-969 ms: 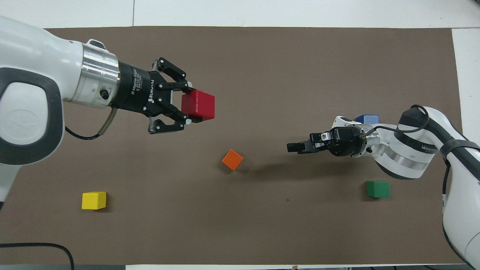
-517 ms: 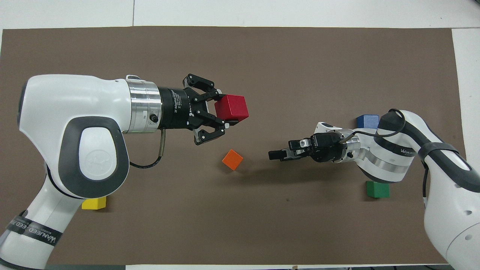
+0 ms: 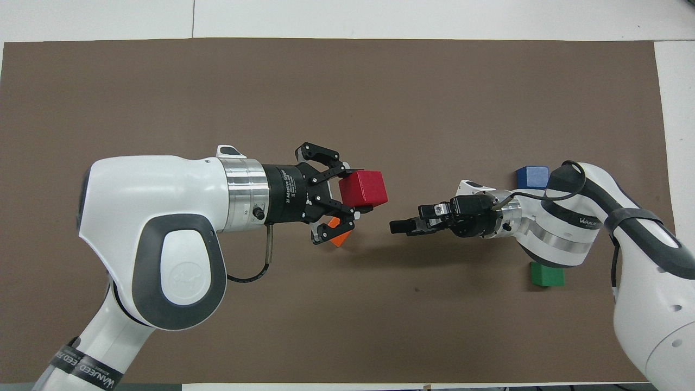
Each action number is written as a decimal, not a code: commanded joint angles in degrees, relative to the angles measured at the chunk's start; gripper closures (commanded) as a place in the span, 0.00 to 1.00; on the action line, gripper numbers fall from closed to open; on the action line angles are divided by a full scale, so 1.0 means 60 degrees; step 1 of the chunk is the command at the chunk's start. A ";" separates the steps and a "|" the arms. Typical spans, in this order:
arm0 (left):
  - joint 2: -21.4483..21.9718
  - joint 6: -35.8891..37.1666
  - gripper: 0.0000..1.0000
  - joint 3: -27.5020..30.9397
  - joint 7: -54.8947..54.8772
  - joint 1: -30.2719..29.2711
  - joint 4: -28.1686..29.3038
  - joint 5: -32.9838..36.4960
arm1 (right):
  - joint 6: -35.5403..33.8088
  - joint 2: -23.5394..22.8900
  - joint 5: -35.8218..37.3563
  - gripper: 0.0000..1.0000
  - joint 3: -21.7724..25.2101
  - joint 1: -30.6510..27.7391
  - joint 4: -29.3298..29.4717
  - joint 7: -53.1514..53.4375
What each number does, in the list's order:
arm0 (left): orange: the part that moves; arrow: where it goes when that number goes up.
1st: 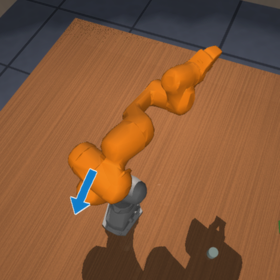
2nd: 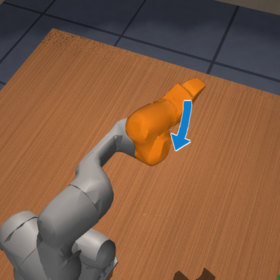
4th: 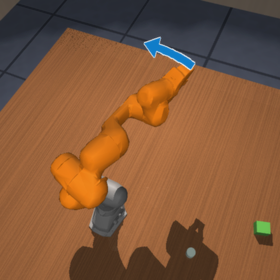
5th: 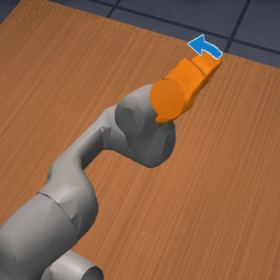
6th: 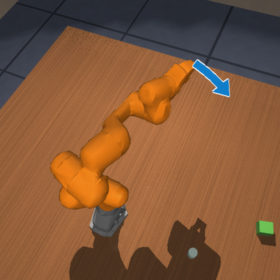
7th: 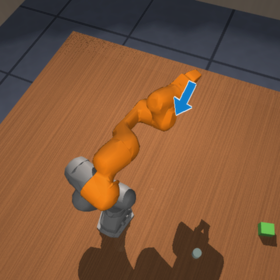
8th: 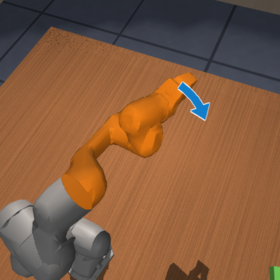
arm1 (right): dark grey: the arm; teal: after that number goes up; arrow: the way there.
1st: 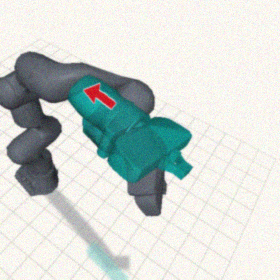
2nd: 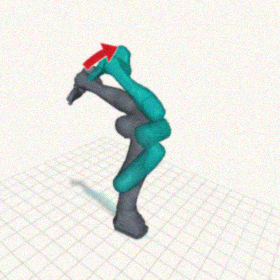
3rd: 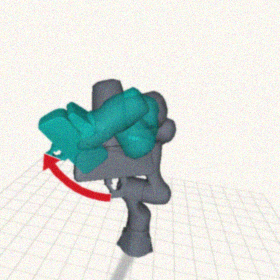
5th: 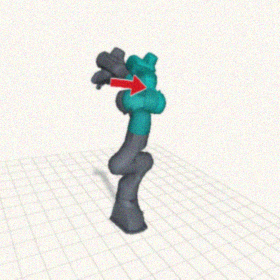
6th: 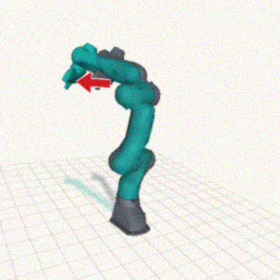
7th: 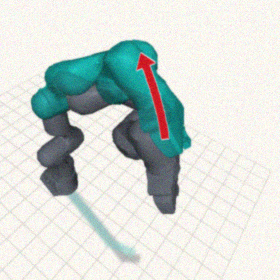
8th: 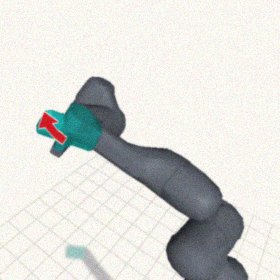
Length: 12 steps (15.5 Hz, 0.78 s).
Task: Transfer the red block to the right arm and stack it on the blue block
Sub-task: 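Lift the red block with the left gripper while the right gripper approaches, then close the right gripper on the red block held by the left gripper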
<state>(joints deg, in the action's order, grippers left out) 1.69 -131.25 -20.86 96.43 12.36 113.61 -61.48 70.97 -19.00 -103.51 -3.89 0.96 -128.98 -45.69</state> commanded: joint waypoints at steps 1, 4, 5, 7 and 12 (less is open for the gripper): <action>0.0596 -0.0945 1.00 0.0137 -0.0718 0.0633 0.0970 -0.0635 | 0.0110 0.0266 -0.0239 0.00 -0.0041 -0.0087 -0.0343 -0.0016; 0.0626 -0.1006 1.00 0.0137 -0.1464 0.0737 0.1337 -0.1031 | 0.0109 0.0280 -0.0239 0.00 -0.0026 -0.0102 -0.0343 -0.0031; 0.0655 -0.0992 1.00 0.0137 -0.1669 0.0737 0.1426 -0.1191 | 0.0109 0.0280 -0.0239 0.00 -0.0041 -0.0102 -0.0343 -0.0031; 0.0656 -0.1035 1.00 0.0137 -0.1789 0.0781 0.1456 -0.1324 | 0.0124 0.0280 -0.0239 0.00 -0.0026 -0.0102 -0.0358 -0.0031; 0.0612 -0.1751 1.00 0.0152 -0.1789 0.1278 0.1485 -0.1763 | 0.0197 0.0280 -0.0224 0.00 -0.0041 -0.0043 -0.0402 -0.0075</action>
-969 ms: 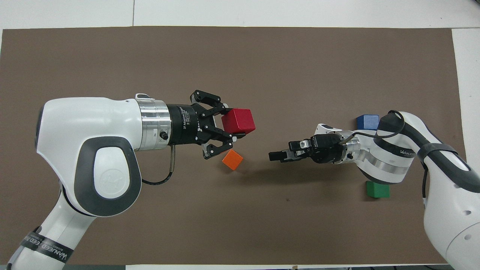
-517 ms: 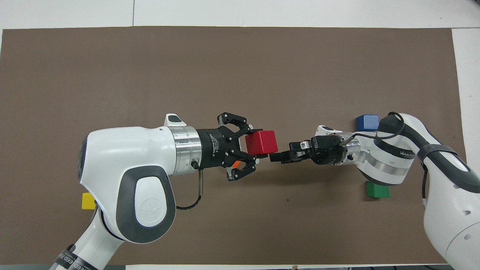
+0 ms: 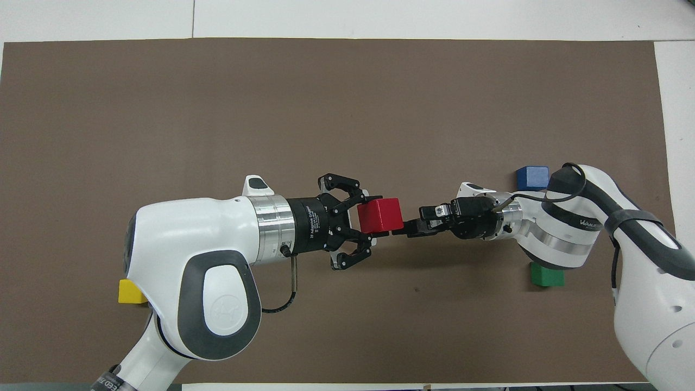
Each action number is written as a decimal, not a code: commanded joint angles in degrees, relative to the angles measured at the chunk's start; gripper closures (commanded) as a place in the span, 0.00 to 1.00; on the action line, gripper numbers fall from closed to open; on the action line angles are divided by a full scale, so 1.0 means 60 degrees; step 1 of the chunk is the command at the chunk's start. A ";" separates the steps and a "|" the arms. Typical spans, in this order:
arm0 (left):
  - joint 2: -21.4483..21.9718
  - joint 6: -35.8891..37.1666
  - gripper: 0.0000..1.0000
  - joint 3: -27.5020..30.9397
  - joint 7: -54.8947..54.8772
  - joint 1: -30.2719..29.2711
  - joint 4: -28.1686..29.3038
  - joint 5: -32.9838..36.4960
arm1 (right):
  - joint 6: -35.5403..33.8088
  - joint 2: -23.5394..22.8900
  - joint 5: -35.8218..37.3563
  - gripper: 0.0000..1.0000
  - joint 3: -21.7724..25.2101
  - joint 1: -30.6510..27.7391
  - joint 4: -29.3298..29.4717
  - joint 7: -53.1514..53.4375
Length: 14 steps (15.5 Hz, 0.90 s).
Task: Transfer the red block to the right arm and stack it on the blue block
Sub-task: 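Close the right gripper on the red block held by the left gripper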
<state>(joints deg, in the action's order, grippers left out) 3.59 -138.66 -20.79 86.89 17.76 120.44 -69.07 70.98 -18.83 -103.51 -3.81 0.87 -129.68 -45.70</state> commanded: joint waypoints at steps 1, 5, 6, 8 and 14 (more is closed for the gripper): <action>0.0296 -0.0691 1.00 0.0140 -0.0185 0.0525 0.0347 -0.0586 | 0.0211 0.0253 -0.0224 0.00 -0.0053 -0.0013 -0.0285 -0.0074; 0.0310 -0.0839 1.00 0.0140 -0.0185 0.0586 0.0406 -0.0617 | 0.0313 0.0253 -0.0224 0.00 -0.0053 0.0017 -0.0285 -0.0118; 0.0311 -0.0839 1.00 0.0140 -0.0185 0.0586 0.0420 -0.0602 | 0.0387 0.0253 -0.0238 0.00 -0.0053 0.0031 -0.0285 -0.0132; 0.0311 -0.0839 1.00 0.0140 -0.0185 0.0586 0.0464 -0.0617 | 0.0446 0.0253 -0.0238 0.00 -0.0068 0.0060 -0.0285 -0.0161; 0.0223 -0.1264 1.00 0.0140 -0.0185 0.0864 0.0494 -0.0895 | 0.0724 0.0253 -0.0749 0.00 -0.0082 0.0572 -0.0285 -0.0308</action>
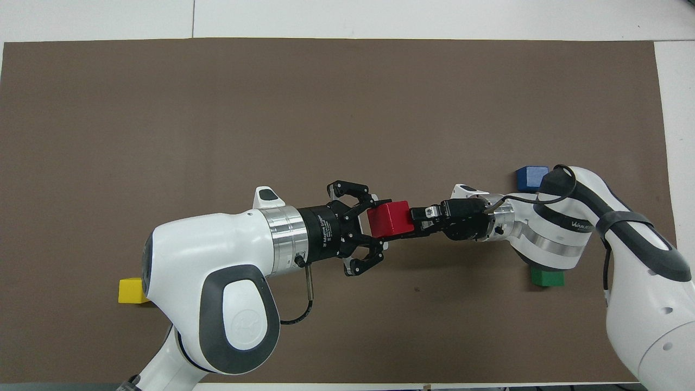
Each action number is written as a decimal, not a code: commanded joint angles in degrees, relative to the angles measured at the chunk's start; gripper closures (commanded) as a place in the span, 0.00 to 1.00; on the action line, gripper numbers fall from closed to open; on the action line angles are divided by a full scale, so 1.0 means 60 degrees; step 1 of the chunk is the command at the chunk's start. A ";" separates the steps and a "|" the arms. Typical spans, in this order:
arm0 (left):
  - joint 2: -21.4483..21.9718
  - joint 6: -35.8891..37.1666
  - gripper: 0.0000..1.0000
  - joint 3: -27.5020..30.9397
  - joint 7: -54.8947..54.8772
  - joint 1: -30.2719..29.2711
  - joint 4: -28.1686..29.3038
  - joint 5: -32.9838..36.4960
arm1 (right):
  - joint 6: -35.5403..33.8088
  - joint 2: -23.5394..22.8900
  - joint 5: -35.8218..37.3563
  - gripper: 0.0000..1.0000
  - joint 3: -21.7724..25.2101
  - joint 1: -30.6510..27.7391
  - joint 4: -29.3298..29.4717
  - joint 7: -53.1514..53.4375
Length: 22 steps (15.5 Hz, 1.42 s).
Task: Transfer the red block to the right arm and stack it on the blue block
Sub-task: 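Close the right gripper on the red block held by the left gripper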
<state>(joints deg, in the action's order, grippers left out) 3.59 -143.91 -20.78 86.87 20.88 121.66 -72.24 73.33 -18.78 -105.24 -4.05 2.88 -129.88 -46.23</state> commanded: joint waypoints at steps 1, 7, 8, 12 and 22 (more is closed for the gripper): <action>0.0207 -0.0477 1.00 0.0137 -0.0181 0.0358 0.0289 -0.0367 | 0.0434 0.0244 -0.0565 0.00 -0.0043 0.0324 -0.0252 -0.0250; 0.0207 -0.0522 1.00 0.0137 -0.0181 0.0431 0.0319 -0.0381 | 0.0552 0.0244 -0.0801 0.00 -0.0043 0.0501 -0.0237 -0.0338; 0.0207 -0.0522 1.00 0.0137 -0.0181 0.0431 0.0333 -0.0382 | 0.0552 0.0244 -0.0815 0.00 -0.0043 0.0501 -0.0237 -0.0338; 0.0207 -0.0507 1.00 0.0137 -0.0181 0.0417 0.0333 -0.0382 | 0.0566 0.0244 -0.0815 0.00 -0.0028 0.0486 -0.0237 -0.0323; 0.0222 -0.0492 1.00 0.0137 -0.0181 0.0402 0.0392 -0.0382 | 0.0582 0.0244 -0.0815 0.01 -0.0043 0.0443 -0.0237 -0.0484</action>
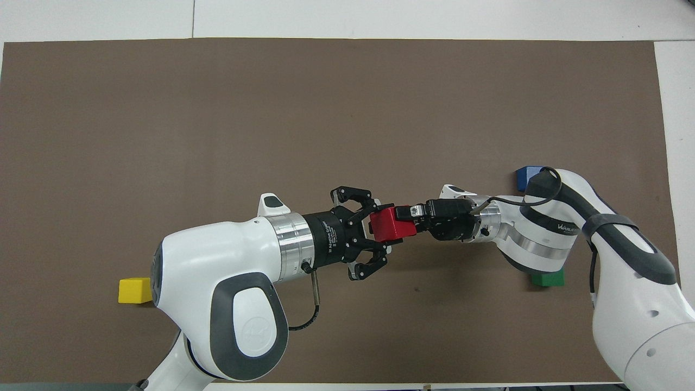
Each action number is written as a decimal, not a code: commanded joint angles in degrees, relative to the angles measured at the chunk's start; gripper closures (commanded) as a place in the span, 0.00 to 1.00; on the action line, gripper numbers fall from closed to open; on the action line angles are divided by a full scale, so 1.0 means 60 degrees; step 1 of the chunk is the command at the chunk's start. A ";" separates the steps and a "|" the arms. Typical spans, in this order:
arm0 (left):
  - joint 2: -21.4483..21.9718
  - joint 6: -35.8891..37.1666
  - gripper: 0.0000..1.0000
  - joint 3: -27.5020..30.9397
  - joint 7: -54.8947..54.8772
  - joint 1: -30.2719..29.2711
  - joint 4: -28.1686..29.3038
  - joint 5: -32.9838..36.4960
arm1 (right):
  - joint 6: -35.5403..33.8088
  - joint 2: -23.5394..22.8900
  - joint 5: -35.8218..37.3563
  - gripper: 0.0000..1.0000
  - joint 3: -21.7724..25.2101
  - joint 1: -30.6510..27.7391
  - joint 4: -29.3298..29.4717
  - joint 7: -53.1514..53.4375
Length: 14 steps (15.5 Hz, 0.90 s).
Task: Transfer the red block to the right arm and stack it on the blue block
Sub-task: 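Close the right gripper on the red block held by the left gripper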
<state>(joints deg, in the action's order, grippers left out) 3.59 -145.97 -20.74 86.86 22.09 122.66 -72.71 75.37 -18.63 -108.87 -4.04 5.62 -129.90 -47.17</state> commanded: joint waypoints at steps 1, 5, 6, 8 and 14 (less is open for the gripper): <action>0.0222 -0.0134 1.00 0.0131 -0.0181 0.0199 0.0225 -0.0303 | 0.0126 0.0219 -0.0210 0.01 -0.0045 -0.0072 -0.0249 -0.0341; 0.0222 -0.0134 1.00 0.0131 -0.0181 0.0199 0.0225 -0.0303 | -0.0461 0.0292 -0.0210 0.00 -0.0030 -0.0263 -0.0512 -0.0370; 0.0222 -0.0149 1.00 0.0131 -0.0181 0.0199 0.0225 -0.0303 | -0.0534 0.0306 -0.0210 0.00 -0.0045 -0.0263 -0.0614 -0.0472; 0.0222 -0.0149 1.00 0.0131 -0.0181 0.0185 0.0225 -0.0303 | -0.0812 0.0321 -0.0195 0.00 -0.0030 -0.0350 -0.0644 -0.0531; 0.0222 -0.0149 1.00 0.0131 -0.0181 0.0199 0.0225 -0.0303 | -0.1341 -0.0015 -0.0210 0.00 -0.0045 -0.0395 -0.0527 -0.0868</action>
<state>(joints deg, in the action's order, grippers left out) 3.59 -145.97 -20.74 86.86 22.12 122.66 -72.75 68.12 -18.65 -108.88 -3.89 3.73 -132.35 -50.82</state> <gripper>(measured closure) 0.454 0.000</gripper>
